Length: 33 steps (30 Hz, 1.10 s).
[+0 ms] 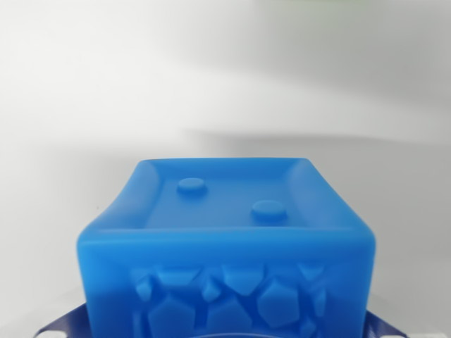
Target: Stack cube
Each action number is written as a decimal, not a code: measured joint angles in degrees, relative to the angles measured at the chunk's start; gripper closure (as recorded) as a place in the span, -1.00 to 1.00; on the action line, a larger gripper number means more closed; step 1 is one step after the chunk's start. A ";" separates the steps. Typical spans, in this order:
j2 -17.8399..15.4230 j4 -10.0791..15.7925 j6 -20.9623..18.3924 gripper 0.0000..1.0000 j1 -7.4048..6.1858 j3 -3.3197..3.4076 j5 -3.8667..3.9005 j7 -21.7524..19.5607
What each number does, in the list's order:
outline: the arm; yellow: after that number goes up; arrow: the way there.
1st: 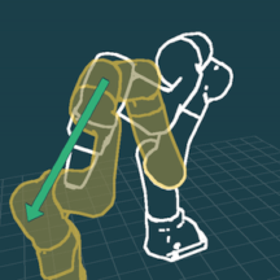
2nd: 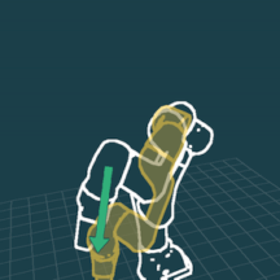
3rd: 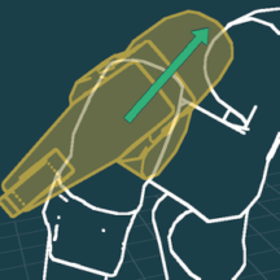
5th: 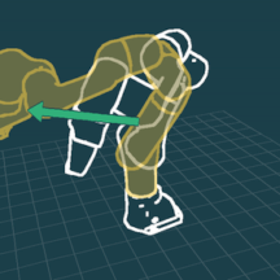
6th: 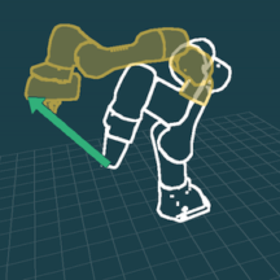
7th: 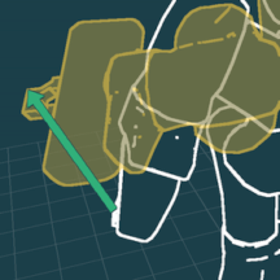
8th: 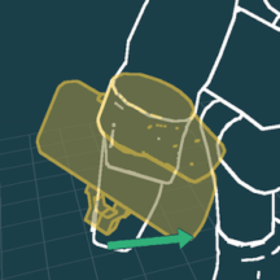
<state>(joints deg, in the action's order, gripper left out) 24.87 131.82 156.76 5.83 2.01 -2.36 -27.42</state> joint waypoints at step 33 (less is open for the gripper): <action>-0.82 -8.22 -8.92 1.00 -0.13 0.16 0.47 2.95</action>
<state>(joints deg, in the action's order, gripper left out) 24.05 123.60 147.84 5.71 2.16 -1.89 -24.47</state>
